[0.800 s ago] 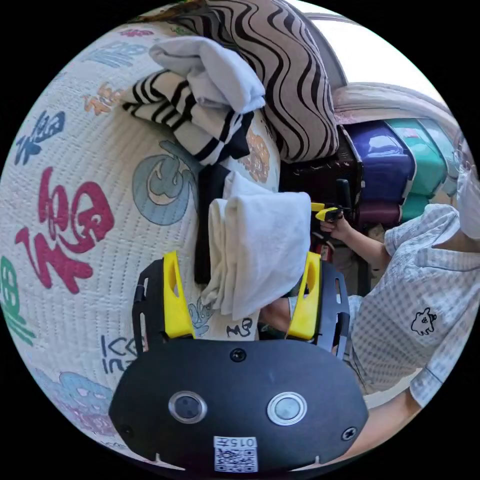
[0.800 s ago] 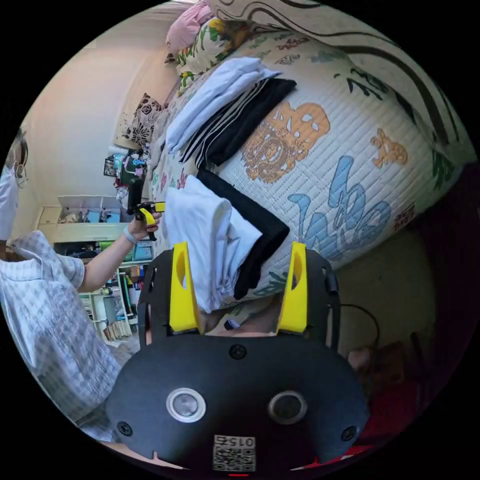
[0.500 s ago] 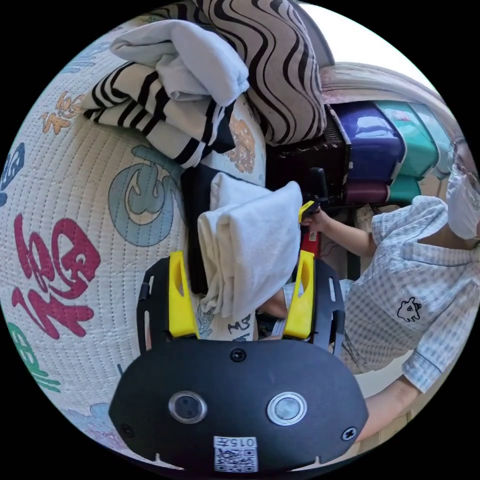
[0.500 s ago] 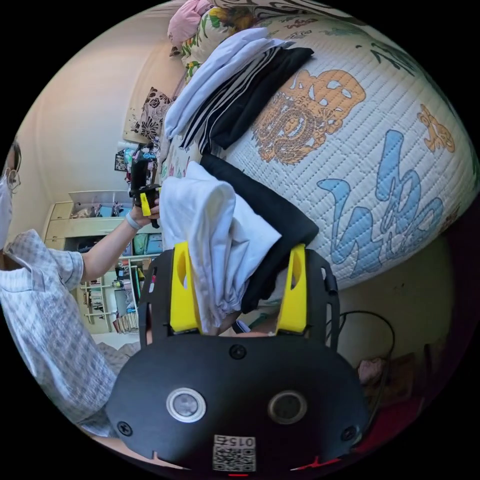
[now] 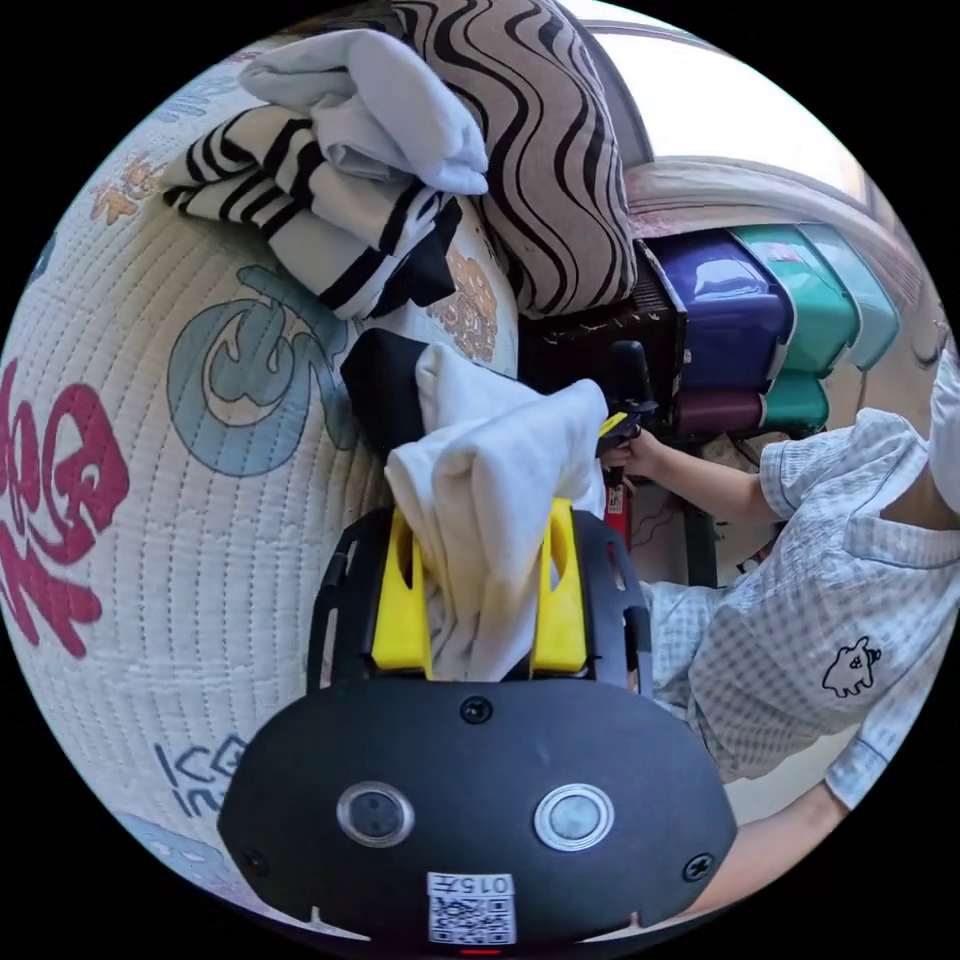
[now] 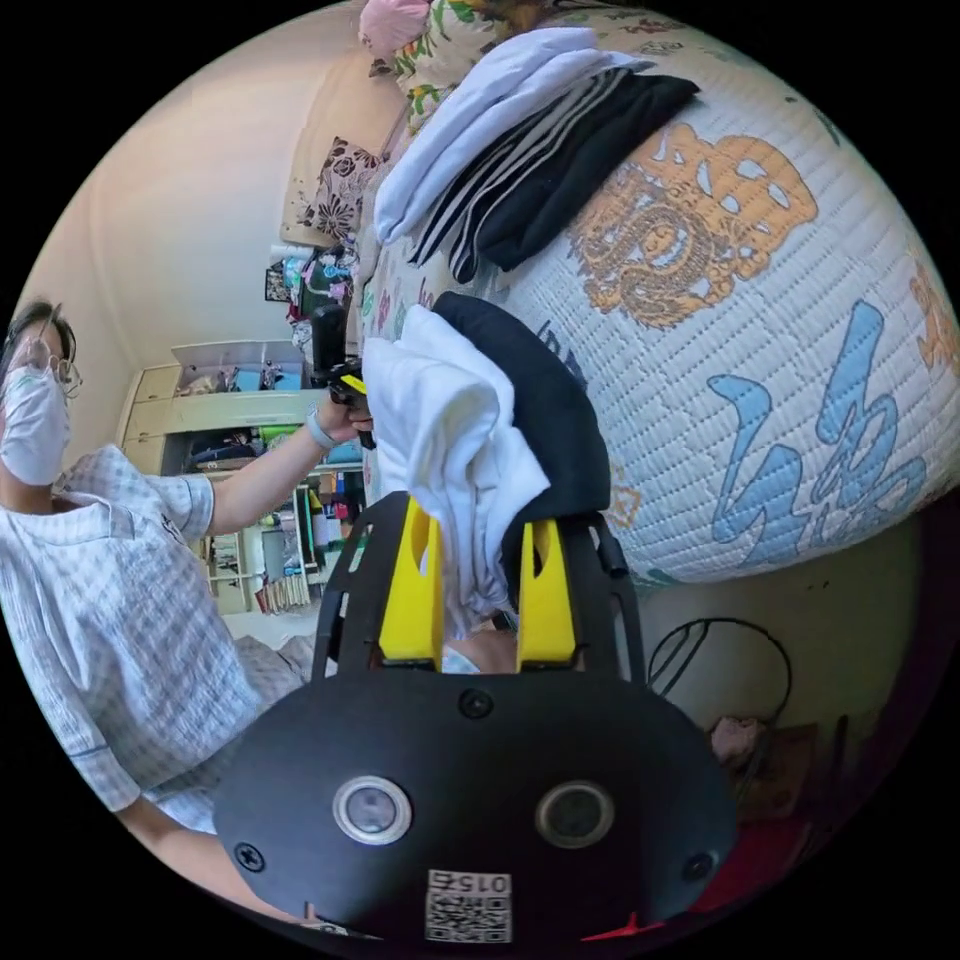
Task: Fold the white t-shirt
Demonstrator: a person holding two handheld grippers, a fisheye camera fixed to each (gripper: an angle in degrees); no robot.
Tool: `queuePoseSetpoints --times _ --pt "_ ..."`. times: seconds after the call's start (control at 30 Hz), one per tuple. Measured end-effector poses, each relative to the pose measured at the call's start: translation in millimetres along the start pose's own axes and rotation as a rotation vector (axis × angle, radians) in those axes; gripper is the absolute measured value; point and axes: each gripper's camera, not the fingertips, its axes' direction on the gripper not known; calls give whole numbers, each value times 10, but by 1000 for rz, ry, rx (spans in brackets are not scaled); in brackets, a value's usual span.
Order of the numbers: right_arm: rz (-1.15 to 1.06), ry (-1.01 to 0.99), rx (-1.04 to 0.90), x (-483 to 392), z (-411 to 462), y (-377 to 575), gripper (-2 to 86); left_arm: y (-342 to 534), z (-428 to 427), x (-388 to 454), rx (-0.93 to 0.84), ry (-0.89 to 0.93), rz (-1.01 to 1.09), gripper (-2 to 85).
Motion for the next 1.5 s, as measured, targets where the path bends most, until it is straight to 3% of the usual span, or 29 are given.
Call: queuePoseSetpoints --times 0.13,0.43,0.7,0.9,1.27,1.5 --pt "-118 15 -118 -139 331 -157 114 492 -193 350 93 -5 -76 160" --pt "-480 15 -647 -590 1906 -863 112 2231 -397 1268 528 25 -431 159" --pt "-918 63 -1083 -1519 4348 -1295 110 3860 -410 2203 1022 -29 -722 155" --pt "-1167 32 -1322 -2190 6212 -1055 110 4875 -302 3023 1347 -141 -889 152" --pt "-1463 34 -1604 -2926 9035 -211 110 6199 -14 4044 1755 -259 -1069 149" --pt "-1468 173 -1577 -3068 10763 -87 117 7070 -169 4058 1875 -254 -1114 157"
